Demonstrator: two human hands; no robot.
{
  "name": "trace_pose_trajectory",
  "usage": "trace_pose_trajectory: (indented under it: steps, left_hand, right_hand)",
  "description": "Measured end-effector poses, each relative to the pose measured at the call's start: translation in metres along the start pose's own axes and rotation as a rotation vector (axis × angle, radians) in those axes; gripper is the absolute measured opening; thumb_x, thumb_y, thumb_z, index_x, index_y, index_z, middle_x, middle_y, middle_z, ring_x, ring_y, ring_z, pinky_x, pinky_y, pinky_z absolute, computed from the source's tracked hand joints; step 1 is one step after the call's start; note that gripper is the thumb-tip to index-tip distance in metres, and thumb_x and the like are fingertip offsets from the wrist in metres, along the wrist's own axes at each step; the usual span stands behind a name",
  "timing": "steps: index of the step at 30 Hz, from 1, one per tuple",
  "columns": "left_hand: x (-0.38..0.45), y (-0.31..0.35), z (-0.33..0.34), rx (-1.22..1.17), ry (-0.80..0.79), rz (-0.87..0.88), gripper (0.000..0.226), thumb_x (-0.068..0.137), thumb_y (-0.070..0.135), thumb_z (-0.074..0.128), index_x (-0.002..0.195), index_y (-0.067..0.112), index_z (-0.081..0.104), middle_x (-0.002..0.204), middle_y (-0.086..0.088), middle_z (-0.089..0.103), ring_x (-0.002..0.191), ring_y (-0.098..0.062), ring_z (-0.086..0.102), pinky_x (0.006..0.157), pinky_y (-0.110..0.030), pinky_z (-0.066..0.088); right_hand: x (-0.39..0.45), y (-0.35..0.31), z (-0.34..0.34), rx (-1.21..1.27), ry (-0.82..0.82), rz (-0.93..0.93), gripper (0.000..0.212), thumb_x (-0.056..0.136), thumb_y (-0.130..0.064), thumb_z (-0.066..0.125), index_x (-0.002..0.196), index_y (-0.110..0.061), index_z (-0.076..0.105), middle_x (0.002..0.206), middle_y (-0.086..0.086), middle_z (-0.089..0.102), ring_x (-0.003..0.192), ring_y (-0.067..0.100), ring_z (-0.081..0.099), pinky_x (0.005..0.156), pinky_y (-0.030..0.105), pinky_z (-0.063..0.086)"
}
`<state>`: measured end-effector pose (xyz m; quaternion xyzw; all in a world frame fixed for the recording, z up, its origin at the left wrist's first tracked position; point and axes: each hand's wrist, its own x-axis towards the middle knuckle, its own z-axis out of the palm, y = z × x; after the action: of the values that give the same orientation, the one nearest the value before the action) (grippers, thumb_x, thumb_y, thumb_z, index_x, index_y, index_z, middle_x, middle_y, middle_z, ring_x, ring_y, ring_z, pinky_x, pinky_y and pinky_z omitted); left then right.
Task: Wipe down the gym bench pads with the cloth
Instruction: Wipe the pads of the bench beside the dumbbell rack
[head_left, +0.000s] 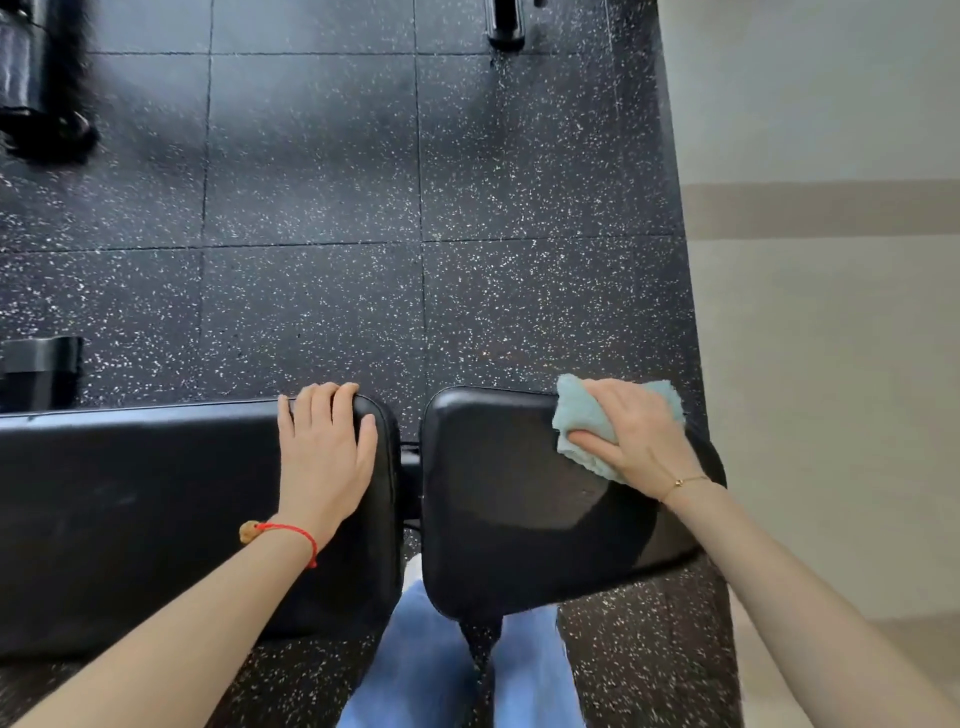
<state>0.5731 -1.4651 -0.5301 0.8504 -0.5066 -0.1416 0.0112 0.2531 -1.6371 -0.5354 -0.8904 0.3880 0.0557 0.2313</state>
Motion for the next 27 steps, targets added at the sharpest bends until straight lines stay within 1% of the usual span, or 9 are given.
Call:
trace_pose_trajectory:
  steps: [6, 9, 11, 12, 15, 17, 21, 24, 27]
  left_hand:
    - [0.004, 0.004, -0.008, -0.024, -0.051, -0.03, 0.05, 0.092, 0.036, 0.032, 0.126, 0.007, 0.054, 0.124, -0.013, 0.055, 0.122, -0.036, 0.044, 0.111, -0.057, 0.025]
    - [0.005, 0.007, -0.009, -0.016, -0.093, -0.055, 0.051, 0.092, 0.035, 0.029, 0.127, 0.007, 0.053, 0.125, -0.012, 0.054, 0.124, -0.035, 0.043, 0.112, -0.059, 0.023]
    - [0.004, 0.009, -0.01, -0.013, -0.106, -0.053, 0.052, 0.092, 0.035, 0.027, 0.128, 0.007, 0.052, 0.126, -0.012, 0.053, 0.125, -0.034, 0.042, 0.112, -0.06, 0.023]
    - [0.005, 0.009, -0.01, -0.012, -0.111, -0.054, 0.052, 0.092, 0.035, 0.027, 0.128, 0.007, 0.052, 0.126, -0.012, 0.053, 0.126, -0.034, 0.041, 0.112, -0.06, 0.023]
    - [0.006, 0.008, -0.012, -0.002, -0.154, -0.063, 0.054, 0.092, 0.036, 0.028, 0.129, 0.005, 0.052, 0.127, -0.013, 0.053, 0.127, -0.035, 0.042, 0.111, -0.06, 0.024]
    - [0.009, 0.007, -0.012, 0.003, -0.177, -0.062, 0.054, 0.091, 0.036, 0.031, 0.13, 0.004, 0.052, 0.127, -0.013, 0.053, 0.127, -0.035, 0.043, 0.11, -0.06, 0.025]
    - [0.013, 0.005, -0.016, 0.016, -0.223, -0.064, 0.047, 0.094, 0.03, 0.042, 0.131, 0.003, 0.052, 0.127, -0.015, 0.053, 0.126, -0.036, 0.043, 0.109, -0.061, 0.027]
    - [0.015, 0.005, -0.016, 0.017, -0.257, -0.074, 0.046, 0.094, 0.025, 0.053, 0.135, 0.003, 0.05, 0.13, -0.014, 0.051, 0.129, -0.035, 0.04, 0.111, -0.06, 0.025]
    - [0.017, 0.007, -0.015, 0.006, -0.262, -0.09, 0.046, 0.094, 0.025, 0.055, 0.135, 0.004, 0.05, 0.132, -0.014, 0.051, 0.132, -0.036, 0.038, 0.111, -0.059, 0.023]
  right_hand:
    - [-0.012, 0.037, -0.012, 0.06, -0.011, 0.138, 0.065, 0.087, -0.07, 0.037, 0.128, -0.021, 0.053, 0.119, -0.002, 0.059, 0.105, 0.022, 0.052, 0.091, 0.035, 0.033]
    - [-0.004, 0.03, -0.012, 0.018, -0.047, 0.163, 0.068, 0.087, -0.072, 0.033, 0.121, -0.018, 0.056, 0.111, 0.001, 0.062, 0.099, 0.026, 0.056, 0.088, 0.04, 0.039]
    - [0.013, 0.011, -0.014, -0.012, -0.092, 0.113, 0.075, 0.086, -0.077, 0.026, 0.118, -0.018, 0.057, 0.109, 0.001, 0.062, 0.097, 0.027, 0.058, 0.086, 0.041, 0.04]
    - [0.026, -0.004, -0.014, -0.013, -0.135, 0.06, 0.074, 0.086, -0.078, 0.027, 0.121, -0.019, 0.055, 0.111, 0.001, 0.061, 0.098, 0.027, 0.058, 0.086, 0.041, 0.039]
    - [0.06, -0.054, -0.005, 0.0, -0.265, -0.108, 0.066, 0.089, -0.068, 0.043, 0.133, -0.02, 0.048, 0.12, 0.002, 0.057, 0.102, 0.026, 0.056, 0.088, 0.04, 0.036]
    - [0.068, -0.065, -0.003, 0.023, -0.285, -0.108, 0.068, 0.088, -0.07, 0.043, 0.137, -0.022, 0.044, 0.123, 0.0, 0.055, 0.104, 0.025, 0.055, 0.089, 0.04, 0.037]
    - [0.04, -0.016, -0.012, 0.096, -0.274, -0.047, 0.079, 0.08, -0.08, 0.03, 0.139, -0.029, 0.044, 0.127, -0.005, 0.056, 0.109, 0.022, 0.055, 0.091, 0.039, 0.038]
    - [0.008, 0.034, -0.024, 0.12, -0.232, 0.085, 0.075, 0.08, -0.079, 0.033, 0.136, -0.031, 0.047, 0.128, -0.008, 0.055, 0.11, 0.019, 0.053, 0.094, 0.037, 0.037]
    - [-0.01, 0.051, -0.03, 0.137, -0.229, 0.159, 0.073, 0.081, -0.078, 0.035, 0.134, -0.03, 0.047, 0.131, -0.009, 0.051, 0.112, 0.019, 0.05, 0.093, 0.034, 0.034]
